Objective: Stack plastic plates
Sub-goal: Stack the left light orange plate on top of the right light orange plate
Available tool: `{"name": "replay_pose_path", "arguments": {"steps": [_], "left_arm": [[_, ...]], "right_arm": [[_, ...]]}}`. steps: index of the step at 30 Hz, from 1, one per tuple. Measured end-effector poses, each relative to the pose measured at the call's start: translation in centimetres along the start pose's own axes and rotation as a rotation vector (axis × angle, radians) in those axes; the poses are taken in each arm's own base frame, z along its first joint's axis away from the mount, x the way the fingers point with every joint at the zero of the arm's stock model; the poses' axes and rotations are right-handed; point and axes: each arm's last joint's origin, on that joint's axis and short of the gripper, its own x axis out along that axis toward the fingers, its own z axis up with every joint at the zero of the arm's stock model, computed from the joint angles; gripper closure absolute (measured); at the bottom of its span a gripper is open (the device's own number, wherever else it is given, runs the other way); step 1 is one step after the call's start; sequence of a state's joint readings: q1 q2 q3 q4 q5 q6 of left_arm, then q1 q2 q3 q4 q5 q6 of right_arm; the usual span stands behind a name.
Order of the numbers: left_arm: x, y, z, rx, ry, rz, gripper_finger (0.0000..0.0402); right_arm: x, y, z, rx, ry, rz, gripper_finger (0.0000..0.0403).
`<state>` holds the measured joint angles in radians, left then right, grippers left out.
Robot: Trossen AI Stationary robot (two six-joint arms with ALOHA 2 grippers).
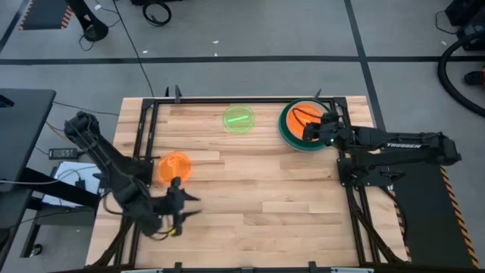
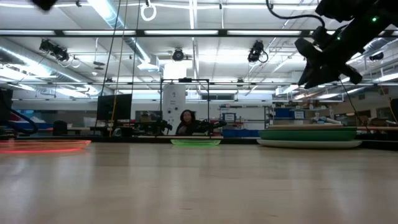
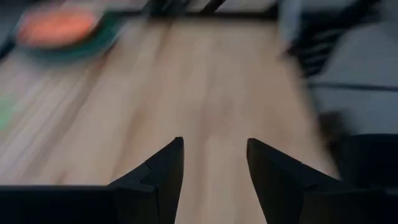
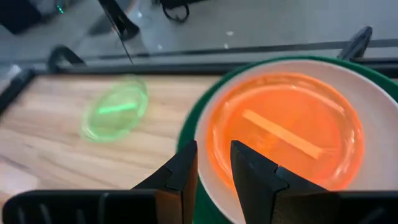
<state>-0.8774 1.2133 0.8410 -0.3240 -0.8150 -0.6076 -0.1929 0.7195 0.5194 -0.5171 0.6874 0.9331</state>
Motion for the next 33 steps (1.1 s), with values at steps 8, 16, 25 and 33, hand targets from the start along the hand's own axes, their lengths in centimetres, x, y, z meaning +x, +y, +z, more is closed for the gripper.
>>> {"name": "replay_pose_path", "arguments": {"steps": [8,16,25,33], "left_arm": [[1.1,4.9,-5.1,-0.268,0.267,0.458,0.022],[3.4,7.8,-7.9,-0.381,0.341,0.571,0.0172],[7.1,9.0,-9.3,-0.364,0.367,0.623,0.0162],[8.5,10.1,-10.1,-0.392,0.412,0.723,0.0186]], "right_arm": [[1.3,0.6,-1.7,-0.108,0.084,-0.064,0.0297],[2.1,1.6,-3.0,-0.161,0.117,-0.066,0.0297],[1.9,2.8,-3.7,-0.196,0.12,0.014,0.0297],[1.6,2.9,-4.1,-0.214,0.152,0.04,0.0297]]}}
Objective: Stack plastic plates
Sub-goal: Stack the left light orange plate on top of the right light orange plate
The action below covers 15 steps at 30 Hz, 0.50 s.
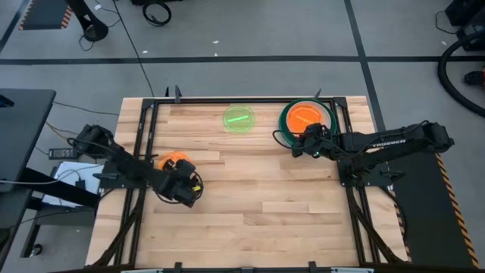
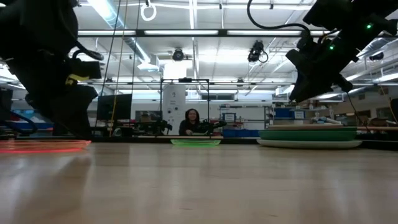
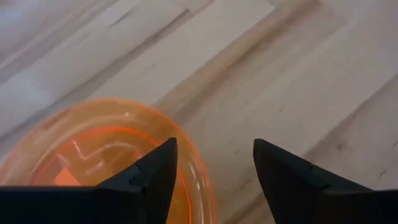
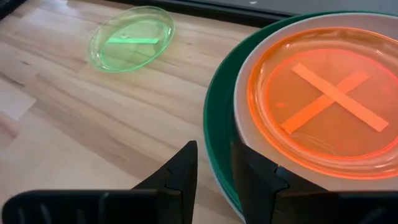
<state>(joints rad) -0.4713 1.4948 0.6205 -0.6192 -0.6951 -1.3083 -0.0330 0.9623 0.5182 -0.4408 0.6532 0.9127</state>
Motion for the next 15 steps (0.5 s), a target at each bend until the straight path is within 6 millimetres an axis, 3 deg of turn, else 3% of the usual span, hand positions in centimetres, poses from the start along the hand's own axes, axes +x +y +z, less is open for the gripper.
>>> {"name": "replay_pose_path", "arguments": {"steps": [9,15], "left_arm": [[-0.1,-2.1,0.2,-0.011,0.05,0.137,0.0203],[1.1,-2.5,-0.6,-0.023,0.042,0.223,0.0203]], "right_arm": [[0.0,-0.1,0.0,0.001,0.006,-0.003,0.0297],[0.0,0.0,0.0,0.022,0.004,0.001,0.0297]]}}
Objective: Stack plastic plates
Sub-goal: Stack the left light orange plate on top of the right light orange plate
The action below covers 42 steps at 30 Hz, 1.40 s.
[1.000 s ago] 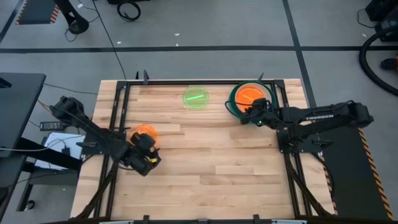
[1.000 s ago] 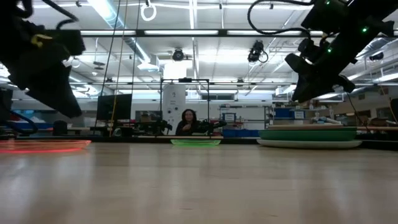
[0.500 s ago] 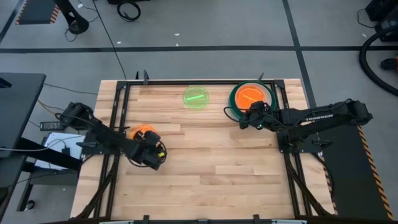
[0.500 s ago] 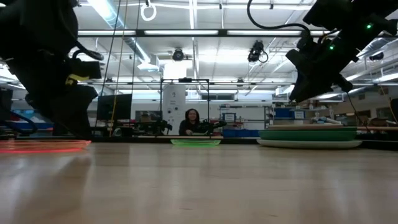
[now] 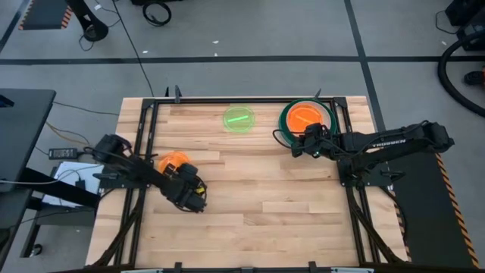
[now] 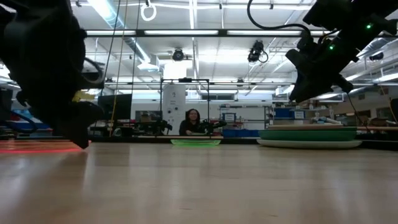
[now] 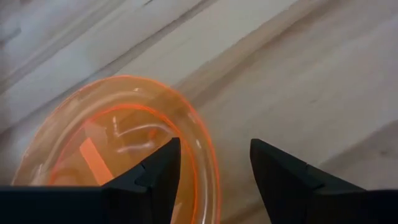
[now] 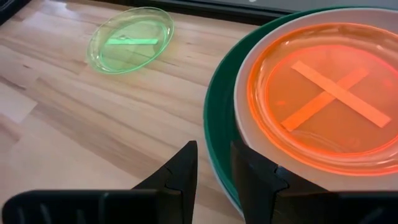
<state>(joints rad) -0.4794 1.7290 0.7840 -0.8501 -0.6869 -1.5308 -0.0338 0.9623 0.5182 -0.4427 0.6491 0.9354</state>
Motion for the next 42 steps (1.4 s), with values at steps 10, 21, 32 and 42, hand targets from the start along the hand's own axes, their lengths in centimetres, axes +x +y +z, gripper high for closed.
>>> {"name": "replay_pose_path", "arguments": {"steps": [10,21,32,42], "left_arm": [[1.3,0.8,-0.5,-0.093,-0.012,0.055,0.0233],[1.3,0.9,-0.6,-0.086,-0.007,0.066,0.0387],[-2.4,0.2,1.8,0.102,-0.127,-0.079,0.0391],[-8.7,-6.0,4.5,0.767,-0.332,-0.618,0.0397]], "right_arm": [[0.0,0.0,-0.1,-0.005,0.018,0.006,0.0297],[0.0,0.2,-0.2,-0.065,0.065,0.059,0.0297],[-4.3,4.8,-0.3,-0.316,-0.168,0.335,0.0297],[-8.9,11.7,-6.1,-0.743,-0.427,0.869,0.0297]]}}
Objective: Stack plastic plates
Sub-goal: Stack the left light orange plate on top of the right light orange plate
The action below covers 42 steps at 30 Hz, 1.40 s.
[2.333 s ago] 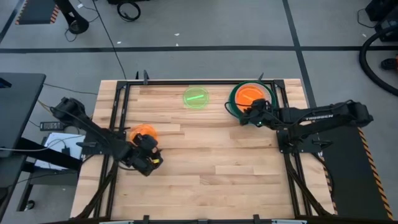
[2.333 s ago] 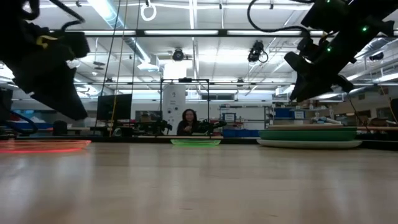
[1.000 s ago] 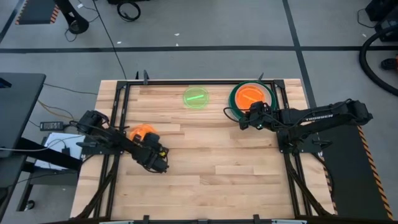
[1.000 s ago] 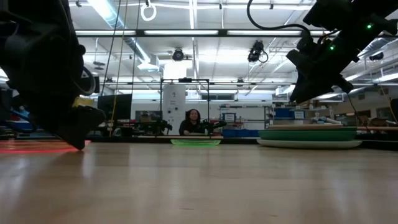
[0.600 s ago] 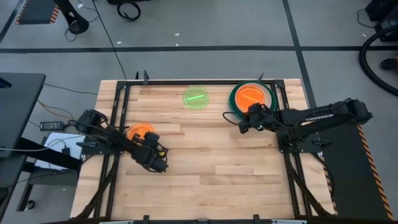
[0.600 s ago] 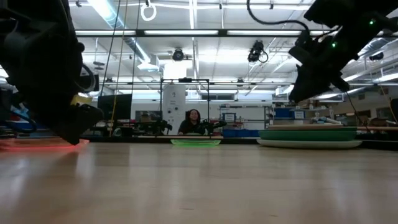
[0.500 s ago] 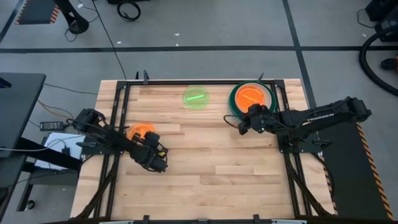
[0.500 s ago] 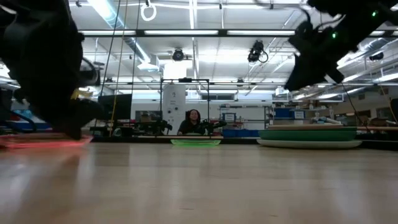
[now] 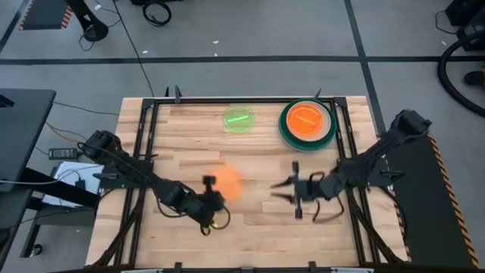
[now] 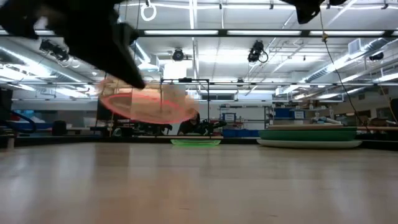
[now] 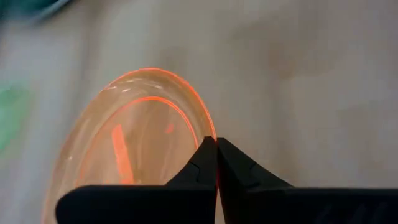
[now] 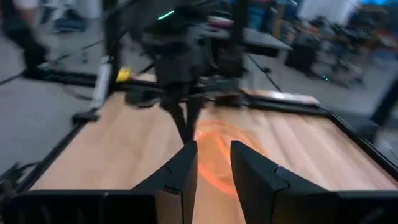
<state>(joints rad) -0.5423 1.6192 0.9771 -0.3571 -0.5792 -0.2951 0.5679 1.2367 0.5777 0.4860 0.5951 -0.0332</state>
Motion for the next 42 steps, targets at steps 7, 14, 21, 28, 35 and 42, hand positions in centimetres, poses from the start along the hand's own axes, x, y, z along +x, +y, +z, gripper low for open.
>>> {"name": "replay_pose_path", "arguments": {"steps": [7,14,21,28,35,42], "left_arm": [[-0.2,-1.0,2.0,0.218,-0.176,-0.286,0.0398],[0.5,-0.2,2.1,0.281,-0.168,-0.334,0.0398],[2.0,0.2,1.9,0.271,-0.139,-0.32,0.0399],[3.9,0.0,1.6,0.26,-0.119,-0.318,0.0399],[4.3,0.6,1.8,0.251,-0.127,-0.308,0.0399],[4.3,0.6,1.7,0.246,-0.112,-0.329,0.0399]], "right_arm": [[3.5,5.0,-2.5,-0.164,0.066,0.07,0.0296],[7.0,7.6,-3.4,-0.395,0.234,0.089,0.0295],[8.8,8.1,-6.6,-0.465,0.345,0.083,0.026],[9.6,8.0,-8.2,-0.481,0.378,0.065,0.0225],[10.2,7.4,-9.3,-0.563,0.418,0.03,0.0236],[11.0,6.4,-9.6,-0.545,0.425,-0.006,0.0277]]}}
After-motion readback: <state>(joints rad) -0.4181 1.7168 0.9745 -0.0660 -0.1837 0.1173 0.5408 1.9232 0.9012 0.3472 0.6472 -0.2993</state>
